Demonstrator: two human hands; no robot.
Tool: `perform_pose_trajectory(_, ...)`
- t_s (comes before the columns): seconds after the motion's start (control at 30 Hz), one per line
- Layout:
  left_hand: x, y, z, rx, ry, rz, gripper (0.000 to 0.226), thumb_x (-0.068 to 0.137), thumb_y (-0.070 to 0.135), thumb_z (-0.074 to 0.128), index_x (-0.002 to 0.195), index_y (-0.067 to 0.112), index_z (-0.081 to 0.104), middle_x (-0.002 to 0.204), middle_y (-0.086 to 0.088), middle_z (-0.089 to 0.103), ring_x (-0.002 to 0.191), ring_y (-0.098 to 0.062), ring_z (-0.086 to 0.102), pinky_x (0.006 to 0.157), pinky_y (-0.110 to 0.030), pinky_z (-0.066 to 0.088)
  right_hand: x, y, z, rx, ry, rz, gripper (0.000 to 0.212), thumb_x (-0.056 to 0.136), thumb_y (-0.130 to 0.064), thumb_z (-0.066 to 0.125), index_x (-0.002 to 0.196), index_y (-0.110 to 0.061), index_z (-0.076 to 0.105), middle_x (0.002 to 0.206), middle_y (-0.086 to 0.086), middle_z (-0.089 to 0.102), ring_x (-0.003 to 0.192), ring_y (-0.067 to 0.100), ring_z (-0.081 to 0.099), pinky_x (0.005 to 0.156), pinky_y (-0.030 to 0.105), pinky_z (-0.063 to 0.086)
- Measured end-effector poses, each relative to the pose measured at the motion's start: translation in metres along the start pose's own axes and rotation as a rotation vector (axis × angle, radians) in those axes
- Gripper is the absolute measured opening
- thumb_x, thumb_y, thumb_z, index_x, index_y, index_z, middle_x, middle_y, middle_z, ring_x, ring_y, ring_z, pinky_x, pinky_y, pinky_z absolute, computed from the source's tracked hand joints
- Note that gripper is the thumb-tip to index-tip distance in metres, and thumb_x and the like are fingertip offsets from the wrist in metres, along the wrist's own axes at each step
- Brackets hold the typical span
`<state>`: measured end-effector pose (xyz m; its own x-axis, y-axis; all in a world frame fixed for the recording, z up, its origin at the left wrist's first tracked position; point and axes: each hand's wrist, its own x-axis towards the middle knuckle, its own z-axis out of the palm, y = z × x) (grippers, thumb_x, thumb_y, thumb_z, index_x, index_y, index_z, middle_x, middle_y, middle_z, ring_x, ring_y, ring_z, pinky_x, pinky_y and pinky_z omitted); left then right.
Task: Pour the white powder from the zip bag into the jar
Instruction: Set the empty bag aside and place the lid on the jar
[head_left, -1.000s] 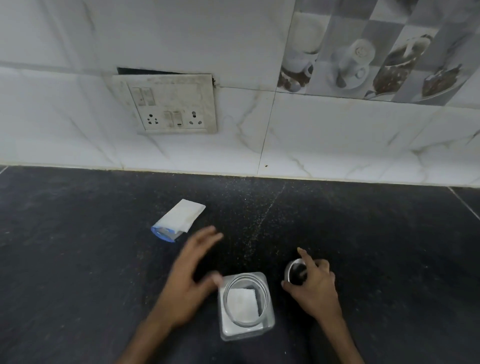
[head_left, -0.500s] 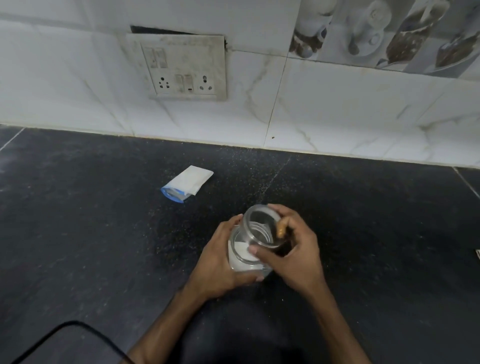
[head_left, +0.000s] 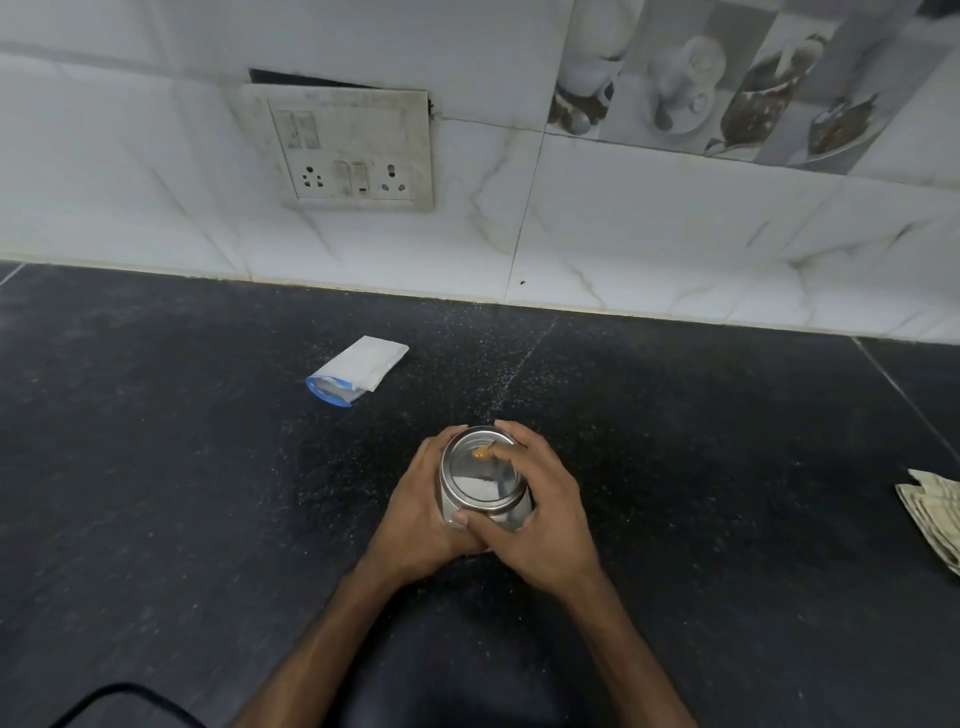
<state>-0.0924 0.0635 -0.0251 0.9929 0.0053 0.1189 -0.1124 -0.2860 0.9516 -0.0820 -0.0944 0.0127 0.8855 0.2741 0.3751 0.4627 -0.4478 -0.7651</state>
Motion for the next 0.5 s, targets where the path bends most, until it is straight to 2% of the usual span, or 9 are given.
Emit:
perform_pose_trajectory(0.07,0.0,0.002,0.0,0.001,0.002,0.012,0.099,0.048,0.019,0.1,0.133,0.026,0.05,0.13,0.004,0.06,0.12,-0.014,0.061,0.1,-0.045,0.051,-0.001,0.0,-0.002,0.005,-0.01,0.0,0.058,0.067,-0.034,0.085,0.117,-0.013,0.065,0.141,0.001,0.051,0.131,0.011,0.049,0.105,0.034,0.045)
perform_pose_trajectory(0.2,0.001,0.005,-0.001,-0.015,0.004,0.018,0.094,0.049,0.019,0.099,0.13,0.028,0.053,0.129,0.005,0.061,0.118,-0.014,0.062,0.099,-0.043,0.052,-0.003,-0.001,0.001,-0.005,0.041,0.014,0.057,0.064,-0.025,0.088,0.115,-0.016,0.066,0.135,0.0,0.052,0.127,0.011,0.05,0.103,0.031,0.045)
perform_pose_trajectory(0.3,0.001,0.005,0.0,-0.015,0.002,0.029,0.09,0.051,0.019,0.098,0.129,0.03,0.054,0.127,0.005,0.061,0.118,-0.015,0.062,0.099,-0.043,0.052,-0.005,-0.007,0.01,-0.063,0.074,0.084,0.065,0.059,-0.036,0.089,0.116,-0.023,0.061,0.13,-0.005,0.046,0.123,0.01,0.049,0.099,0.024,0.046)
perform_pose_trajectory(0.4,0.001,0.005,-0.001,-0.012,-0.005,0.029,0.092,0.05,0.023,0.098,0.129,0.032,0.053,0.129,0.005,0.061,0.119,-0.015,0.062,0.099,-0.044,0.052,-0.001,-0.01,0.002,-0.069,0.01,0.11,0.066,0.058,-0.043,0.087,0.115,-0.022,0.061,0.127,-0.008,0.046,0.119,0.005,0.049,0.096,0.017,0.044)
perform_pose_trajectory(0.5,0.001,0.003,-0.001,-0.009,-0.006,0.029,0.095,0.049,0.023,0.099,0.131,0.03,0.051,0.13,0.003,0.06,0.12,-0.018,0.061,0.099,-0.047,0.052,0.0,-0.005,-0.007,-0.073,-0.013,0.076,0.062,0.06,-0.032,0.09,0.114,-0.017,0.063,0.129,-0.006,0.055,0.122,0.005,0.052,0.1,0.025,0.045)
